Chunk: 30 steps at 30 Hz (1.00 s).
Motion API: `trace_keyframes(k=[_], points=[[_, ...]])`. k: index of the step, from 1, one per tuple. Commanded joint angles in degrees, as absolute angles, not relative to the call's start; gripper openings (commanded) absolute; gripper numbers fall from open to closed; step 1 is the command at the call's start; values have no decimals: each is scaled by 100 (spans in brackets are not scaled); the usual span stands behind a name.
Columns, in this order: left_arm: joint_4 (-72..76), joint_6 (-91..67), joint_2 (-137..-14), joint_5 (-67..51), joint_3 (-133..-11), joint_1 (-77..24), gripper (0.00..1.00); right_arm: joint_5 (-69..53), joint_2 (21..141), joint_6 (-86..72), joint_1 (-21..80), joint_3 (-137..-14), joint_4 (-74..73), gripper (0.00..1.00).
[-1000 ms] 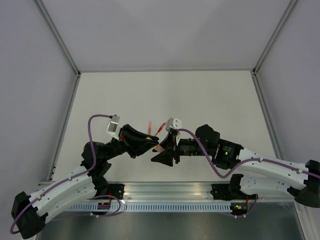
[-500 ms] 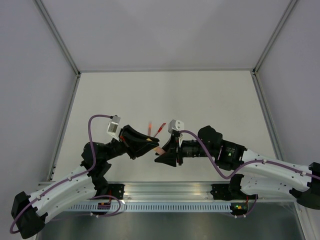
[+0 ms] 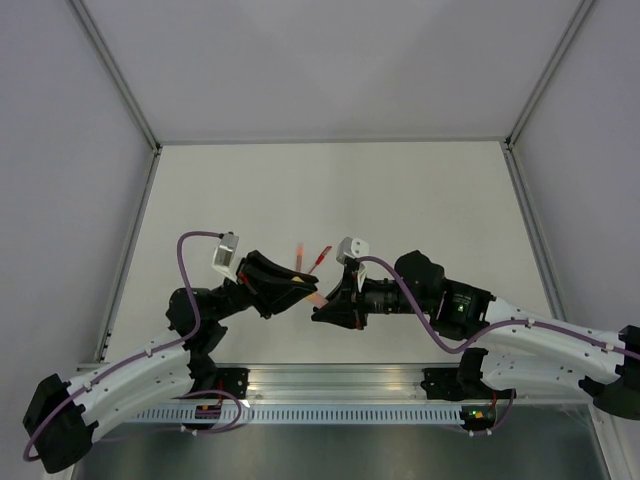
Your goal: Insert the pens into the pen caps
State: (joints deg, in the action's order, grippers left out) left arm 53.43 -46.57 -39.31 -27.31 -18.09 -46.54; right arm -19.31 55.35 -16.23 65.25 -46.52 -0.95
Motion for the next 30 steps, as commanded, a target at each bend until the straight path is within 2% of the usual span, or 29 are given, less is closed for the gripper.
trace_keyframes(k=[1, 6, 16, 30], points=[[6081, -5027, -4236, -2865, -1635, -4649, 2, -1828, 5502, -1425, 6495, -5360, 229, 0], [6520, -5106, -4604, -3031, -1582, -4649, 2, -1845, 5906, -1257, 6495, -5967, 35, 0], [6873, -5124, -5027, -3366, -1565, -4649, 2, -1942, 6310, -879, 6486, -6328, 264, 0], [7049, -5018, -5466, -3445, -1485, -4667, 2, -1723, 6231, -466, 6372, -7400, -131, 0]])
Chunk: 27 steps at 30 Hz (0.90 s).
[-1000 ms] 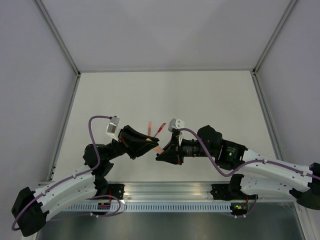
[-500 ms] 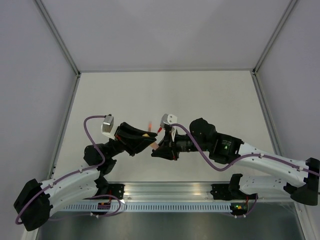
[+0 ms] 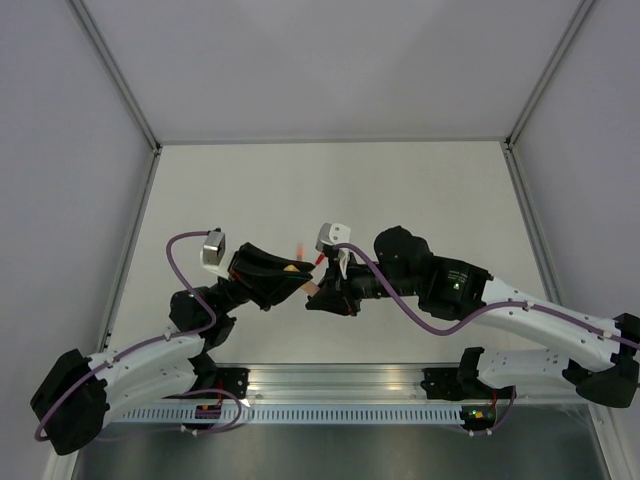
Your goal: Insert the pens into the pen caps
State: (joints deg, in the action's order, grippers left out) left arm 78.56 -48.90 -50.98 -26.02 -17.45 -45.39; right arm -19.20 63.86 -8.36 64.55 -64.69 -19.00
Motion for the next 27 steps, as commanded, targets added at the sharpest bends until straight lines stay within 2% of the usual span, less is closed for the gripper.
trace_keyframes(k=[1, 20, 27], points=[[7101, -5019, -5545, -3445, -1485, -4676, 2, -1705, 6231, -466, 6372, -7418, -97, 0], [7058, -4579, -5941, -3375, -1582, -4948, 2, -2391, 7005, -720, 5924, -8578, 246, 0], [6839, -4641, -5617, -3068, -1660, -4905, 2, -2751, 7014, -826, 5889, -8385, -226, 0]])
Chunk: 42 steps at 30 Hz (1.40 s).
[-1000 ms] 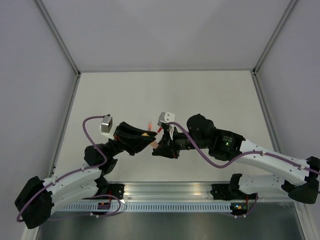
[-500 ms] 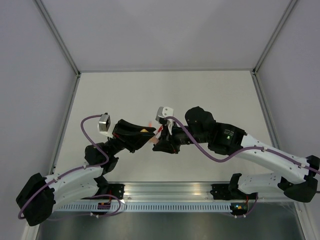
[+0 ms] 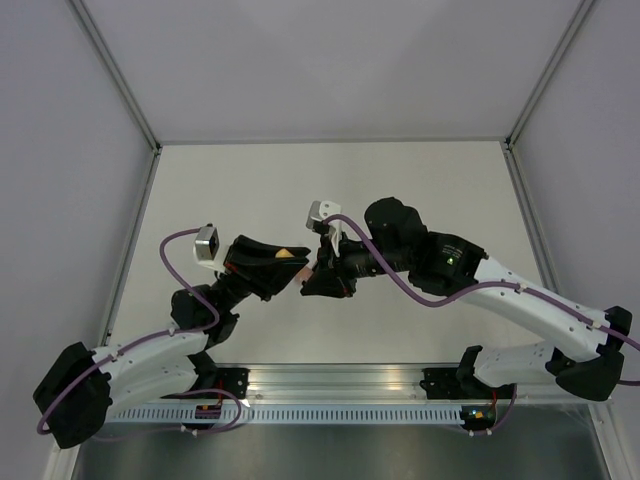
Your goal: Insert the pens into the pen caps
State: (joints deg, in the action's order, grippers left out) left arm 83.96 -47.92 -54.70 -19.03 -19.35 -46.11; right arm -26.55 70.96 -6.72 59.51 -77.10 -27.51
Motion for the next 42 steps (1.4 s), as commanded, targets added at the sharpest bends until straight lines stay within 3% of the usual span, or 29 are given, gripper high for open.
trace_keyframes(k=[1, 5, 6, 9, 12, 15, 19, 23, 26, 31, 42], points=[[6620, -4615, -5294, -2954, -1731, -4896, 2, -2847, 7014, -800, 5889, -8298, -342, 0], [4638, -4071, -4449, -2182, -2363, -4887, 23, -2716, 6786, -721, 5889, -7325, -633, 0], [4310, -3974, -4343, -2119, -2704, -4887, 42, -2585, 6707, -756, 5889, -7156, -615, 0], [3429, -3701, -4201, -2066, -3241, -4887, 70, -2418, 6365, -843, 5810, -6654, -563, 0], [3060, -3604, -4052, -2057, -3366, -4887, 89, -2382, 6092, -931, 5660, -6355, -641, 0], [2656, -3446, -3755, -1864, -3349, -4887, 100, -2128, 5741, -1168, 5520, -5803, -651, 0], [1710, -3138, -3455, -1495, -3462, -4887, 100, -1391, 5257, -1757, 5309, -4713, -352, 0], [1055, -2805, -3375, -391, -3271, -4887, 100, 136, 5098, -2590, 5089, -3598, -299, 0], [985, -2664, -3506, 321, -2919, -4896, 100, 403, 5334, -2917, 4887, -3157, -53, 0], [765, -2725, -3779, 949, -2822, -4887, 100, 756, 6809, -3497, 4606, -3418, -53, 0], [299, -2505, -2866, 2074, -2452, -4887, 100, 379, 9244, -4227, 4403, -4658, 96, 6]])
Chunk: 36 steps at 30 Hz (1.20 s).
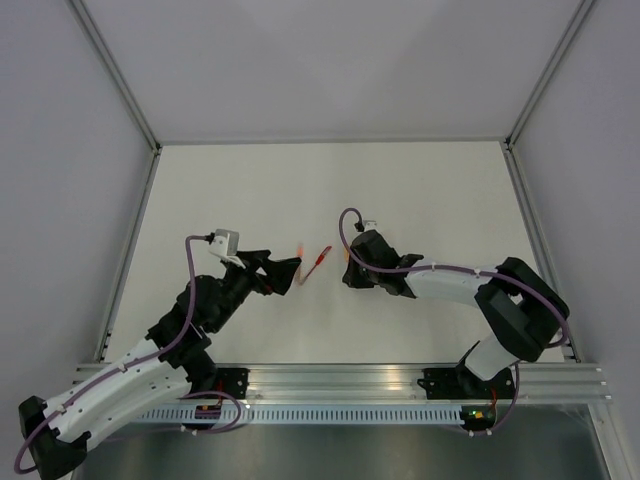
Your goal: Insert the pens into the pen caps
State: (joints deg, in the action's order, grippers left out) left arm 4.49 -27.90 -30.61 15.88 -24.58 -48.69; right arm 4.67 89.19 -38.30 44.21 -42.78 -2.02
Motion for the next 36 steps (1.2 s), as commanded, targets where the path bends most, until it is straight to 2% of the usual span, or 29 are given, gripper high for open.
trace_keyframes(k=[1, 9, 12, 13, 16, 24, 26, 28, 31, 36], points=[[290, -2505, -2830, 2100, -2452, -4895, 100, 317, 9307, -4280, 4412, -4667, 140, 10], [246, -2531, -2663, 2083, -2435, -4887, 100, 465, 9431, -4632, 4403, -4544, 220, 17], [229, -2531, -2654, 2092, -2435, -4887, 100, 431, 9352, -4746, 4412, -4509, 272, 27], [229, -2531, -2637, 2100, -2435, -4887, 100, 439, 9343, -4746, 4403, -4535, 246, 37], [211, -2505, -2619, 2092, -2435, -4895, 100, 632, 9246, -4711, 4395, -4666, 18, 51], [132, -2356, -2497, 2004, -2479, -4895, 100, 1168, 8210, -4237, 4280, -5001, -1133, 63], [176, -2268, -2435, 1881, -2452, -4887, 100, 1300, 7799, -3791, 4263, -5045, -1230, 73], [272, -2163, -2365, 1671, -2426, -4887, 100, 1414, 7316, -3317, 4263, -4932, -1187, 94], [316, -2075, -2303, 1442, -2443, -4887, 100, 1581, 6839, -2972, 4263, -4598, -923, 98], [316, -2004, -2215, 1266, -2461, -4887, 100, 1722, 5776, -2882, 4263, -3913, -432, 98]])
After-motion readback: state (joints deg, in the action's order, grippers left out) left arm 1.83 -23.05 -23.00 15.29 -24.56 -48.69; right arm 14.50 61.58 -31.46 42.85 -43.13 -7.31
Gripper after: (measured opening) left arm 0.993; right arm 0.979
